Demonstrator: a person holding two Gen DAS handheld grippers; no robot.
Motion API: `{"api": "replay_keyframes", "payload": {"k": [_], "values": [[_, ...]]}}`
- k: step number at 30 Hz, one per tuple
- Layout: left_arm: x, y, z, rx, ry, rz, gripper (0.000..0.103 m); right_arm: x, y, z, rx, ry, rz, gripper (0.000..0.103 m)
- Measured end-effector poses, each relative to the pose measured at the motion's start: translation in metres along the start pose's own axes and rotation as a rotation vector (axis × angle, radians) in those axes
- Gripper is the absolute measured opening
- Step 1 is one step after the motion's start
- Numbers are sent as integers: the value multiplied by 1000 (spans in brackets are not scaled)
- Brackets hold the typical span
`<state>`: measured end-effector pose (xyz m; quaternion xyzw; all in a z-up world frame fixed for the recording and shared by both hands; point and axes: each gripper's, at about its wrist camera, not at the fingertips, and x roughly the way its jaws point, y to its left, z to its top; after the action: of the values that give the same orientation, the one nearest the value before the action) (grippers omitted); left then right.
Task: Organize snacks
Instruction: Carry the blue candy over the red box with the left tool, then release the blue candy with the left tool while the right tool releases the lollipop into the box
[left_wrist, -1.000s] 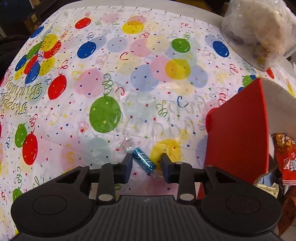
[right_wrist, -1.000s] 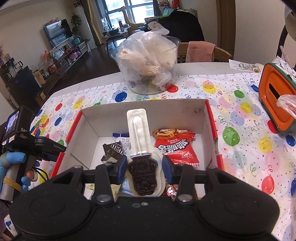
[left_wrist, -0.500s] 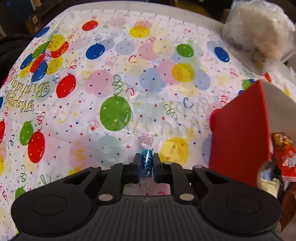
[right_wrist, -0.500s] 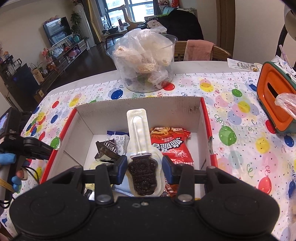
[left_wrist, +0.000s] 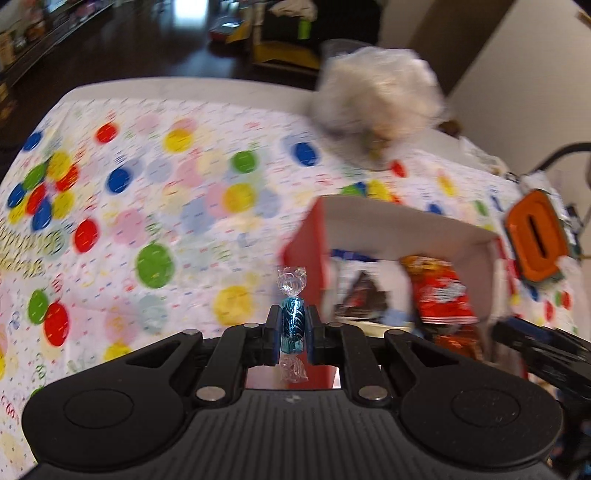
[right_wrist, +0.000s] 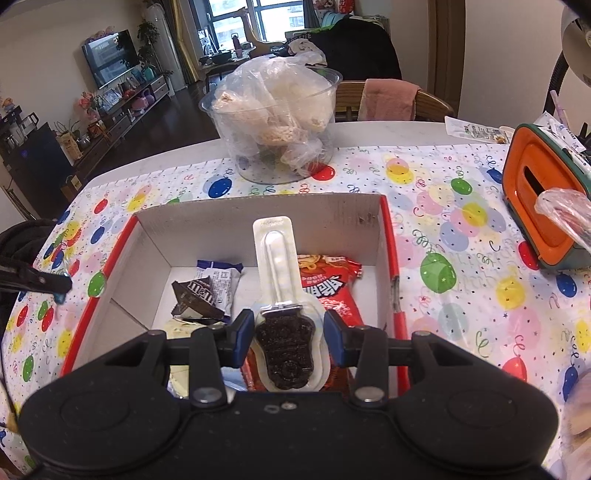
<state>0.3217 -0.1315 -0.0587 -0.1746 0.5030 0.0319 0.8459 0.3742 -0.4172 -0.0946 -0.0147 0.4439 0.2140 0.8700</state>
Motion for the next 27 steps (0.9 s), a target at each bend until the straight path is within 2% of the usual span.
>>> {"api": "replay_keyframes", "payload": {"k": [6, 13, 17, 27], "values": [[11, -51, -2, 131, 23, -35, 12, 9, -7, 6, -4, 28, -7, 40], [56, -96, -9, 252, 102, -13, 12, 31, -8, 12, -35, 83, -38, 40], [76, -105, -10, 278, 145, 3, 12, 39, -5, 13, -60, 108, -44, 40], [99, -106, -11, 309, 186, 48, 12, 49, -5, 9, -69, 158, -29, 41]]}}
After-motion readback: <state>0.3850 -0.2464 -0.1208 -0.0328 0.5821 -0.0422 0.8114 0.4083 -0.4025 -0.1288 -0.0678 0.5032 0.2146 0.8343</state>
